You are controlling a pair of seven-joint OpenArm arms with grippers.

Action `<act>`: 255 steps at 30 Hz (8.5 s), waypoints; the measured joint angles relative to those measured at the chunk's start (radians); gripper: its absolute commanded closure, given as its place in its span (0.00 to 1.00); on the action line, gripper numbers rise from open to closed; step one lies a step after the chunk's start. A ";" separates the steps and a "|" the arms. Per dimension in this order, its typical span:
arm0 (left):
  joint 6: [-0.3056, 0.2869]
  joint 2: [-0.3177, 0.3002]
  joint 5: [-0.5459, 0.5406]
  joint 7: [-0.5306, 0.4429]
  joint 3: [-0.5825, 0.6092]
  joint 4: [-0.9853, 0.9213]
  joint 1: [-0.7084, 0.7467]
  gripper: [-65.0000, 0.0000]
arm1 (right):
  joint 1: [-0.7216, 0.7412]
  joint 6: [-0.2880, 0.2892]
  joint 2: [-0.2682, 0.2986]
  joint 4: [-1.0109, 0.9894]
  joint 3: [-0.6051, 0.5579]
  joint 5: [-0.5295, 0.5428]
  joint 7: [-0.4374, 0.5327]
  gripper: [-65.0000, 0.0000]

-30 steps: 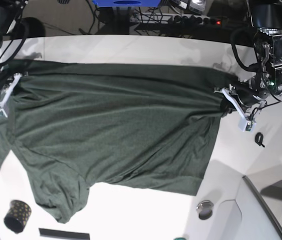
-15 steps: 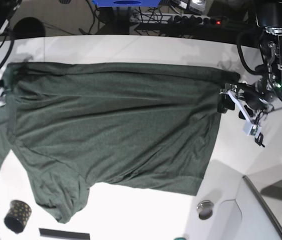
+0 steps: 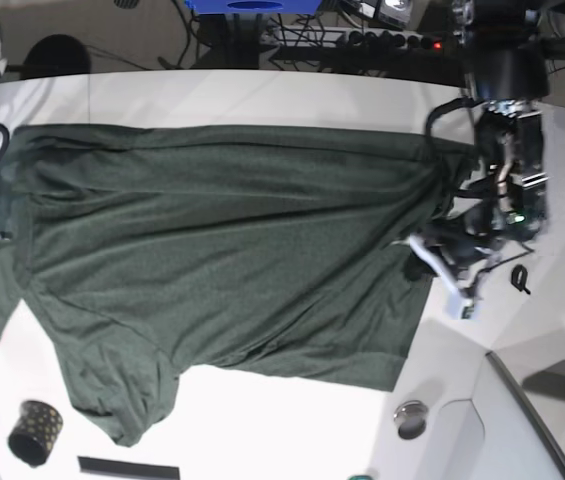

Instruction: Layout the t-shirt on the table in an organized manner, then fold the t-shirt properly

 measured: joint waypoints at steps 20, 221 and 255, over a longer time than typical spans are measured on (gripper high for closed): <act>0.000 0.051 0.331 -0.248 0.064 -0.299 -0.056 1.00 | -0.100 -0.322 0.014 -0.079 0.008 0.050 0.071 0.99; 0.232 -0.068 0.002 -0.315 -0.016 0.138 0.384 0.56 | -0.344 0.048 0.034 0.415 -0.173 -0.063 -0.208 0.23; 0.232 -0.075 0.001 -0.319 -0.017 0.138 0.419 0.57 | -0.266 -0.232 -0.013 0.048 0.174 -0.036 0.120 0.99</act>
